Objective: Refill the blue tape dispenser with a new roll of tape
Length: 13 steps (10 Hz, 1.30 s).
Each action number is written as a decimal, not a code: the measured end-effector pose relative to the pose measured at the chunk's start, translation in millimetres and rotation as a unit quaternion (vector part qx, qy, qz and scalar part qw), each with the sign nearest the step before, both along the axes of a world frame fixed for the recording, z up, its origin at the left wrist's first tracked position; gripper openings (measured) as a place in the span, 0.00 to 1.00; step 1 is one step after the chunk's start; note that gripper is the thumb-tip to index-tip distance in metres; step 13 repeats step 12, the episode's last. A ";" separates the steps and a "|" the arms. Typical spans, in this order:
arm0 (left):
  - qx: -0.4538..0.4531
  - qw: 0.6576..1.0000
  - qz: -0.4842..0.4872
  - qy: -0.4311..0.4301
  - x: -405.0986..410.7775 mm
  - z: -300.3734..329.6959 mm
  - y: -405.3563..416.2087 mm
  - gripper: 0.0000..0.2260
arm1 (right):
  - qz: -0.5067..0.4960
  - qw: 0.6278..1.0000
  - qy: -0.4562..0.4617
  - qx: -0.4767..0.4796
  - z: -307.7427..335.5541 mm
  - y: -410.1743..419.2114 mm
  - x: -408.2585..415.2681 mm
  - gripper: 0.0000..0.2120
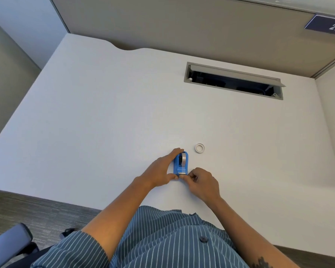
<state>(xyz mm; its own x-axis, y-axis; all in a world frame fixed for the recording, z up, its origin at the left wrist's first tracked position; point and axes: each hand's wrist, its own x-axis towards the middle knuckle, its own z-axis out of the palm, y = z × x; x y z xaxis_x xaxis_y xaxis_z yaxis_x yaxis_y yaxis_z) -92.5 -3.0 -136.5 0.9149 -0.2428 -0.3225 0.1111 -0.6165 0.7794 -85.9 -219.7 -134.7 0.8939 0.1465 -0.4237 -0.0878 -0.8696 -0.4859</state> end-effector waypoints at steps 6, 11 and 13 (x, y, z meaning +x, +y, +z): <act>0.040 0.998 0.030 0.040 -4.8 8.6 -9.0 0.52 | -0.042 0.990 0.088 0.102 11.2 -7.6 11.1 0.17; 0.174 0.978 0.065 -0.093 20.1 29.0 -3.3 0.54 | 0.034 0.964 -0.259 0.052 26.5 -100.7 52.2 0.24; 0.216 0.956 0.106 -0.166 36.3 42.6 -7.1 0.49 | 0.039 0.956 -0.289 0.031 43.2 -107.7 70.2 0.28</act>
